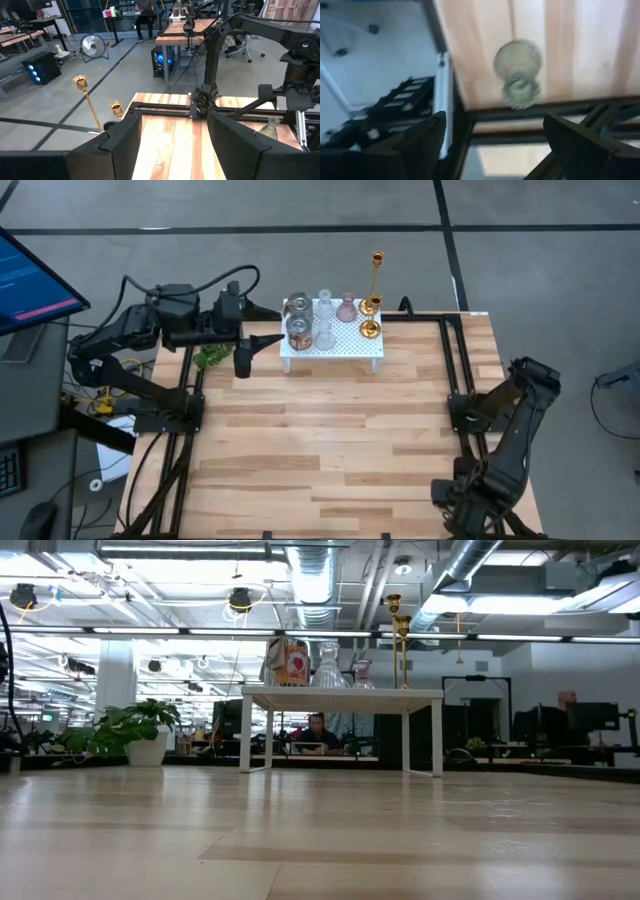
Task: Pick & Place candle stick holders
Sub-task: Put the green candle holder on the shelf
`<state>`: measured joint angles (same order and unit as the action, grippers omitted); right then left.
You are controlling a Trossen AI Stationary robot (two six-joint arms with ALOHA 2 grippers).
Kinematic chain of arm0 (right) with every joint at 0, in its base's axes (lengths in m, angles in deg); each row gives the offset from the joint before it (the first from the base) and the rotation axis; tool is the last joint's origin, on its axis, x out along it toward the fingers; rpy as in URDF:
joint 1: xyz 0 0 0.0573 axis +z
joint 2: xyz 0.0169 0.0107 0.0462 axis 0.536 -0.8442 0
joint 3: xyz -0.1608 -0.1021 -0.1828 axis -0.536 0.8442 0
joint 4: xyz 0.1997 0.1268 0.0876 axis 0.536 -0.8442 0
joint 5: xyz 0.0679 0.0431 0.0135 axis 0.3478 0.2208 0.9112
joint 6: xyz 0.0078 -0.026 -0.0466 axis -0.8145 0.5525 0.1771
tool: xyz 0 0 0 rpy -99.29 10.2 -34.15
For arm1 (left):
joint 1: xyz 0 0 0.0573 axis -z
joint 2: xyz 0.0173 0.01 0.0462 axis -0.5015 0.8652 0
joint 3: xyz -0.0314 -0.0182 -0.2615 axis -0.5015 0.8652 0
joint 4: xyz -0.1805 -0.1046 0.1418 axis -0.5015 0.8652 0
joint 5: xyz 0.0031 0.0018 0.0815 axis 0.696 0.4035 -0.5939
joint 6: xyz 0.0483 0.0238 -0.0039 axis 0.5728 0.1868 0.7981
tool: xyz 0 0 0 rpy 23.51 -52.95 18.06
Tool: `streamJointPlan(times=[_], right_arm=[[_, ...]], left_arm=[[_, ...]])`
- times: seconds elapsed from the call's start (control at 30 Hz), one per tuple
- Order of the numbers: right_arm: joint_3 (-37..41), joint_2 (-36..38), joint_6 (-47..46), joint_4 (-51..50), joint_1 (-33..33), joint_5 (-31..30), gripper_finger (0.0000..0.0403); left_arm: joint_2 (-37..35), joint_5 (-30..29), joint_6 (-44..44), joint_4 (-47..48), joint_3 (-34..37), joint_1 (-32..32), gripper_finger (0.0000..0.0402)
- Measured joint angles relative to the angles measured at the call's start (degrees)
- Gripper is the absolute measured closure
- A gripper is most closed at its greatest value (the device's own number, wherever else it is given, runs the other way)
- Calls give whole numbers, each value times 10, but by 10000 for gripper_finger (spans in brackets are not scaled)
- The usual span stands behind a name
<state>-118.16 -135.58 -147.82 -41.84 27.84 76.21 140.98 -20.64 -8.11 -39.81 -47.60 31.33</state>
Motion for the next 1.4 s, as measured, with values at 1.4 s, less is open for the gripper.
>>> streamJointPlan(times=[1.4], right_arm=[[194, 3, -19, 180, 43, -56, 124]], left_arm=[[0, -44, -17, -6, 0, 0, 174]])
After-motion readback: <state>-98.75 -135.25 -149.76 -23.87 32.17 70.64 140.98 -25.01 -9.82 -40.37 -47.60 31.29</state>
